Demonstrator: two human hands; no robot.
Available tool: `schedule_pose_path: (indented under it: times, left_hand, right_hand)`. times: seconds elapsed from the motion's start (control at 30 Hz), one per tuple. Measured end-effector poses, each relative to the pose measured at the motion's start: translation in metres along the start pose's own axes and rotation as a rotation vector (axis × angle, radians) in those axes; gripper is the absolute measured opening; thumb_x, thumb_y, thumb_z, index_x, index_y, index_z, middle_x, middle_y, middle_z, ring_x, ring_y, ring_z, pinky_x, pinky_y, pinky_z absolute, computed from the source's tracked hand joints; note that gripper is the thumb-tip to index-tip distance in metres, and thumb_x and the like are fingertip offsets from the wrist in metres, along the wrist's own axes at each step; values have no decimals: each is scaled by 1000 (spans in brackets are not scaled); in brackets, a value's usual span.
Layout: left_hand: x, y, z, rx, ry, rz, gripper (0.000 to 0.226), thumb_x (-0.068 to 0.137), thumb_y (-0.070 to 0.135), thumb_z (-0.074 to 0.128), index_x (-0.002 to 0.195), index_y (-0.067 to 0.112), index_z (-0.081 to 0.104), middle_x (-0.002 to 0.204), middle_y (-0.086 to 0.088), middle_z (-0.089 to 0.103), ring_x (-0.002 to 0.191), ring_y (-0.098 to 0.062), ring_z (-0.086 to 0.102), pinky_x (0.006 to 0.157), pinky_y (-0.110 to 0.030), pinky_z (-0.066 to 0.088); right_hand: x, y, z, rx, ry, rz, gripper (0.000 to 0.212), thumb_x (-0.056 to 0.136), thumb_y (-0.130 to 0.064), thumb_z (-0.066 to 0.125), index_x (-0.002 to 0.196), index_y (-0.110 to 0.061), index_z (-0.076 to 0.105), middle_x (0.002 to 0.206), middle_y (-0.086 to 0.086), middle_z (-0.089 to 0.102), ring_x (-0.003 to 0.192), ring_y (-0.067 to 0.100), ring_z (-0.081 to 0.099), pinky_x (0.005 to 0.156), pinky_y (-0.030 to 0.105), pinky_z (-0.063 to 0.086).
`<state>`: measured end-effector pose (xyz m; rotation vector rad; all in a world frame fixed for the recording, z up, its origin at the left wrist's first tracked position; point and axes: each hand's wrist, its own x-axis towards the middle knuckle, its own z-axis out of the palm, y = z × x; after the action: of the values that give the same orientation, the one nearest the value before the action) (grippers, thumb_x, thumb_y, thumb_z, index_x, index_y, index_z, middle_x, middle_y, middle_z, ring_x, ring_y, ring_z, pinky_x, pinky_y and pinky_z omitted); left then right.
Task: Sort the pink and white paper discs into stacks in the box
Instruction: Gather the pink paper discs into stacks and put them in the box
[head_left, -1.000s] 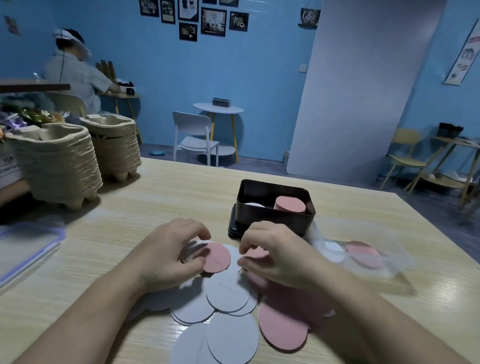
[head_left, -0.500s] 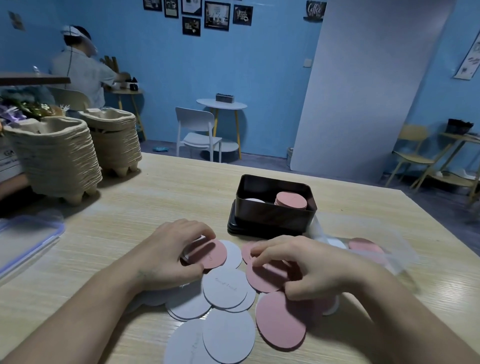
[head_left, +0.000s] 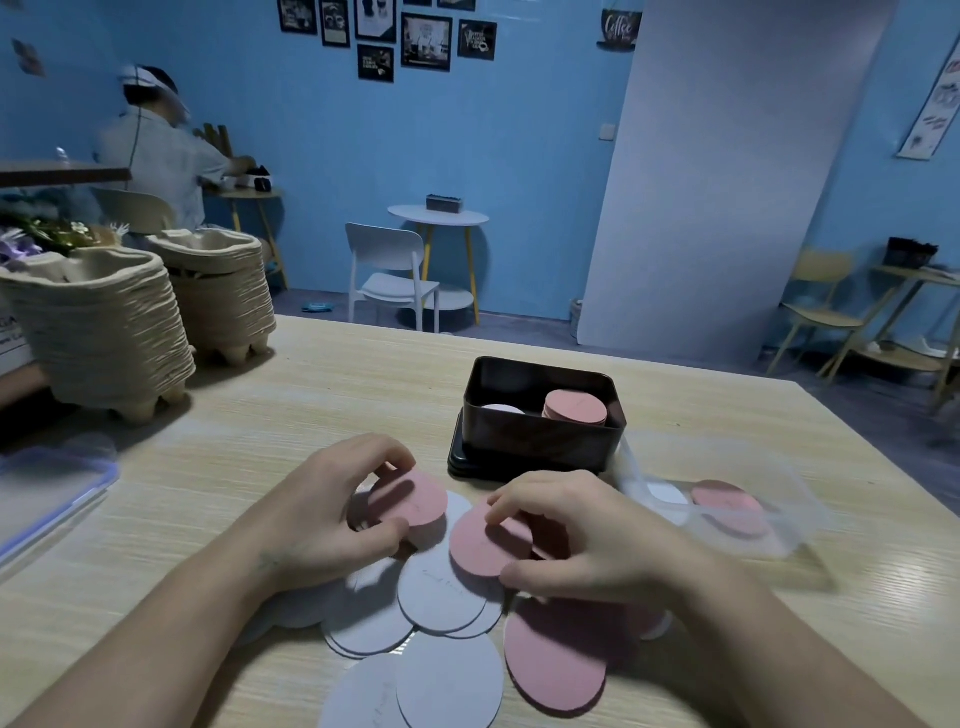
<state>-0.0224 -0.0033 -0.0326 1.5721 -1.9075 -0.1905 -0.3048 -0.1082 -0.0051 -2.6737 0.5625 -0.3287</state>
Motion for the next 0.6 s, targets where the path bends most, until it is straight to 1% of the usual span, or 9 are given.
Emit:
schedule_pose_path:
  times: [0.1,0.2,0.3,0.47,0.6]
  left_hand:
    - [1,4,4,-29,41,19,39,76,36,76,113,31,64,106,20,65,108,-9,64,86,-27,52]
    - [2,10,8,-65,47,48,41,77,38,79,115,29,65,107,19,67,106,-10,65,82,-26,53]
    - [3,13,9,-75,47,89,44,78,45,80,115,26,66,107,19,69,105,-7,66,87,-28,52]
    - [5,18,12,-121,63,161,47,81,50,83,116,21,68,106,18,70,101,-6,68,85,-23,52]
    - [5,21,12,-139,83,209,47,83,51,82,115,19,69,105,17,71,99,-7,68,84,-23,53]
  right_hand:
    - [3,0,5,-12,58,25,44,84,-56,77,117,-30,66,108,-14,66,103,8,63,88,35,53]
    - [6,-2,10,24,119,39,48,82,-54,82,119,-29,63,107,-15,66,101,7,63,86,32,53]
    - [9,-7,13,71,165,17,48,84,-49,83,122,-29,62,110,-17,67,105,4,64,88,30,54]
    - [11,-9,20,105,233,-22,53,86,-49,82,129,-27,61,115,-15,68,109,6,65,91,35,55]
    - [13,-6,25,128,253,-42,53,89,-49,79,132,-25,61,122,-14,69,114,7,65,95,36,55]
